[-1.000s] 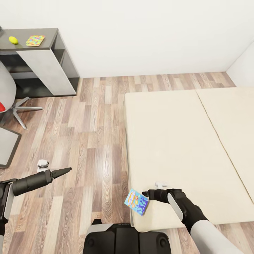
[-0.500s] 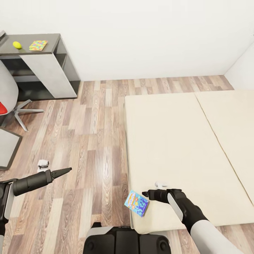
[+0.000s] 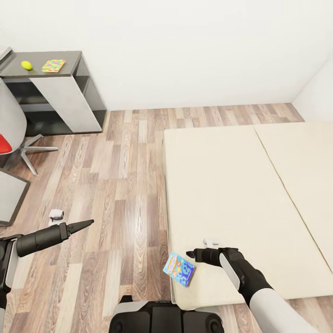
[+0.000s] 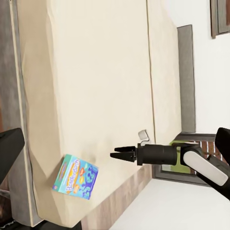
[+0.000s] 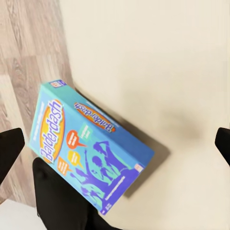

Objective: Put all the toys in the child's room - the three board games (two on the bed and one on the table), the two jigsaw puzzles on the table, and the tennis ball on the table - inside the toy box on the table in the child's room.

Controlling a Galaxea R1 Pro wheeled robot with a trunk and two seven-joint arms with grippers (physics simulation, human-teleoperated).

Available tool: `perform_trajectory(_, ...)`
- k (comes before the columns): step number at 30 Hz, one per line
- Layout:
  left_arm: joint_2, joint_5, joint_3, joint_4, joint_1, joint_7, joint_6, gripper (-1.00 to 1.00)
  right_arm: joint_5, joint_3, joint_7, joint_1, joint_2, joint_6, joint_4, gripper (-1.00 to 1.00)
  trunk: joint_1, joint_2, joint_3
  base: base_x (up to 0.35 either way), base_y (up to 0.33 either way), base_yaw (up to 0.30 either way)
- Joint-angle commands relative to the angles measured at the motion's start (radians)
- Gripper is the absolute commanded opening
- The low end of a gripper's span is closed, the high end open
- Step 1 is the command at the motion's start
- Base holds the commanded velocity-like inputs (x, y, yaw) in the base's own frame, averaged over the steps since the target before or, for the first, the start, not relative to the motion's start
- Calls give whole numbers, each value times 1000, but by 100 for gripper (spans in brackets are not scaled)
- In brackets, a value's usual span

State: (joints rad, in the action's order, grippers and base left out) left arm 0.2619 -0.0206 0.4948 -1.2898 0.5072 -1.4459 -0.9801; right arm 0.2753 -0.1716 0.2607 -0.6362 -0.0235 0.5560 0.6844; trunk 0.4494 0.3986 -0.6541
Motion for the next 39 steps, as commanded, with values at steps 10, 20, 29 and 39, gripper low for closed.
perform_trajectory(10, 0, -1, 1, 0, 1, -7, -11, 100, 4, -4, 0, 0, -1, -33, -3, 100, 1, 1, 15, 0, 0, 0)
perform_trajectory(20, 0, -2, 1, 0, 1, -8, -11, 100, 4, -5, 0, 0, 0, -34, -3, 100, 1, 1, 32, 0, 0, 0)
perform_trajectory(29, 0, -2, 1, 0, 1, -9, -11, 100, 3, -5, 0, 0, 1, -34, -3, 100, 1, 1, 47, 0, 0, 0)
perform_trajectory(39, 0, -2, 1, 0, 1, -10, -11, 100, 3, -5, -1, 0, 2, -35, -3, 100, 1, 1, 64, 0, 0, 0)
